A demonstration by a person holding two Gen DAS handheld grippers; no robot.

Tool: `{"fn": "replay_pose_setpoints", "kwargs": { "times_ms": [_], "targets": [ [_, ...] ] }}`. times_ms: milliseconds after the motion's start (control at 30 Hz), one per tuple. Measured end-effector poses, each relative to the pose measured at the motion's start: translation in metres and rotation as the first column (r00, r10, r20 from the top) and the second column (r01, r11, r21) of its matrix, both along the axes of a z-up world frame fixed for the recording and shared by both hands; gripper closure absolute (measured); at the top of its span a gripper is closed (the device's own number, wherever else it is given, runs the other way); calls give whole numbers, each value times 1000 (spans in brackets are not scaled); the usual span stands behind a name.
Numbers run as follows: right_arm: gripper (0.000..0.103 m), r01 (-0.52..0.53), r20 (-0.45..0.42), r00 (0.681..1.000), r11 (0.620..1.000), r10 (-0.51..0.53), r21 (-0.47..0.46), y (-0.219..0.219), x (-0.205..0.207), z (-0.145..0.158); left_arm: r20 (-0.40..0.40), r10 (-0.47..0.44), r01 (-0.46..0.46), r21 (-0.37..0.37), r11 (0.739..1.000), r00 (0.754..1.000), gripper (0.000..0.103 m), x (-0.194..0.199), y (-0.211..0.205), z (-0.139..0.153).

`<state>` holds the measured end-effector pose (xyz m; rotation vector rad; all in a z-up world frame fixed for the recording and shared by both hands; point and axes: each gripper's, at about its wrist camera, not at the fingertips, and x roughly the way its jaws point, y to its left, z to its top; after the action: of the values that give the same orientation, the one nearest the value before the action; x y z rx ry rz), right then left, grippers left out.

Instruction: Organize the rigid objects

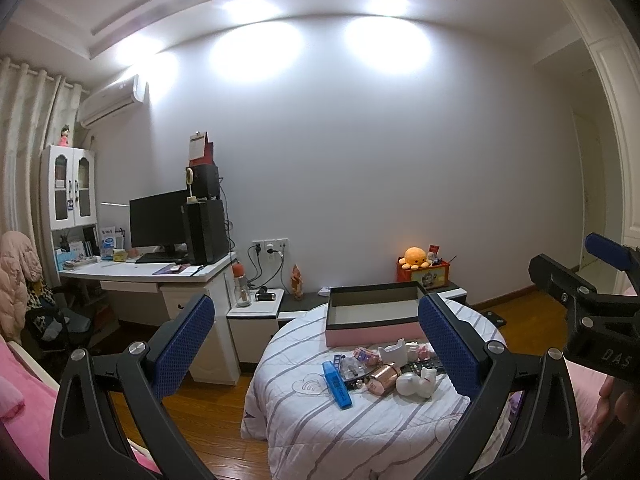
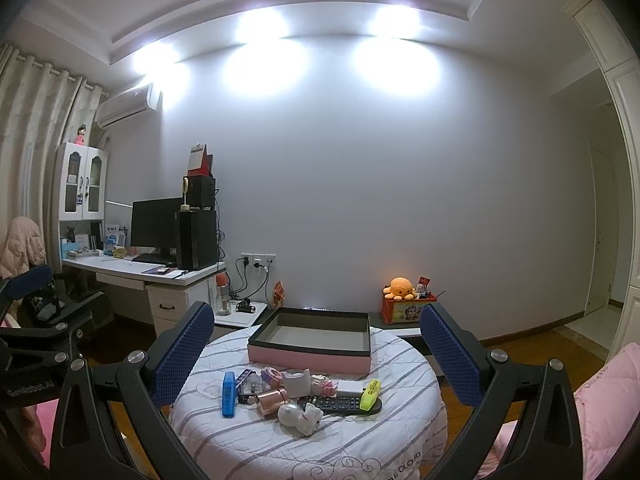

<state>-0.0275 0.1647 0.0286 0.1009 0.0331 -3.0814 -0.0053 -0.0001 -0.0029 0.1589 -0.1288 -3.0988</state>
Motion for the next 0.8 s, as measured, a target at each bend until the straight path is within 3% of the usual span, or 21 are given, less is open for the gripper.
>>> {"fn": "replay_pose_setpoints", "kwargs": {
  "times_ms": [800],
  "targets": [
    [0, -5, 32, 999, 1000, 5, 11, 3, -15, -7, 18, 1, -1, -2, 1000, 1000, 0, -13, 3, 0]
  ]
}}
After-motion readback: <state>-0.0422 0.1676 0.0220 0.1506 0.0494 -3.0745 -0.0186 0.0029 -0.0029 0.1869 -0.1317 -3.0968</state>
